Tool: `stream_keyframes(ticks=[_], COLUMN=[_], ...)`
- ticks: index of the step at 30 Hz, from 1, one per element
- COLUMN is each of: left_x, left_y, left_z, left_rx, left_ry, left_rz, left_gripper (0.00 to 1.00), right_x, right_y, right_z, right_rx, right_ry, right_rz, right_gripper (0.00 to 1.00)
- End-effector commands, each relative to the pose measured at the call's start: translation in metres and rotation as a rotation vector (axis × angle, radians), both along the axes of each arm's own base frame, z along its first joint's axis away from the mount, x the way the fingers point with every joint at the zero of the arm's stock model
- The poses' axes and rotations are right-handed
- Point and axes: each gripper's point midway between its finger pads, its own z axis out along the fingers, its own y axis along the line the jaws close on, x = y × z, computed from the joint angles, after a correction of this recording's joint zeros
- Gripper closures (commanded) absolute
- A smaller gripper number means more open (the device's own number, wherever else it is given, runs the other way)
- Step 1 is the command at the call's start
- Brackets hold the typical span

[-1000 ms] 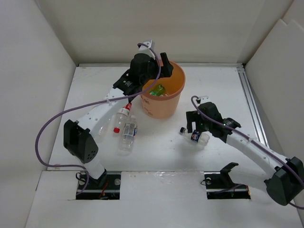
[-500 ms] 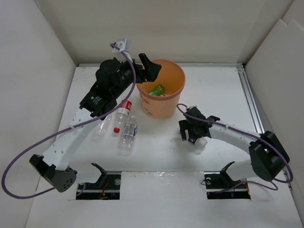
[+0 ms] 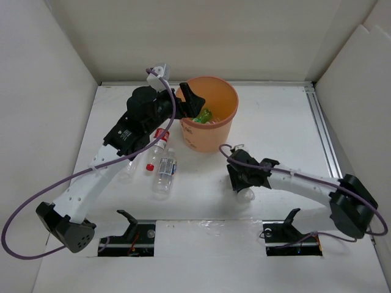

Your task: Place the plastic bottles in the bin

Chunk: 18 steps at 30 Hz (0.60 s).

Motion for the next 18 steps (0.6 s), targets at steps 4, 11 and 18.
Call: stream_keyframes(ticks=[4,11,18], left_x=[-0.018,-0.077,-0.119], left_y=[-0.018,-0.063,-0.068], left_z=[0.011,0.022,0.02], left_rx=[-0.039,-0.123,-0.177], left_ry=[-0.083,-0.251,-0.382], left_rz=[-0.156,-0.614,-0.836], left_gripper=[0.0,0.0,0.0], right_x=[-0.032,-0.014,0.004], right_y=[0.022,0.002,0.019], right_z=[0.112,0.286,0.411], right_rx=[0.3,0.617,0.811], right_ry=[-0.221,-0.645,-0.887], right_rz=[0.008,0.024,0.168], right_gripper=[1.0,1.0,1.0])
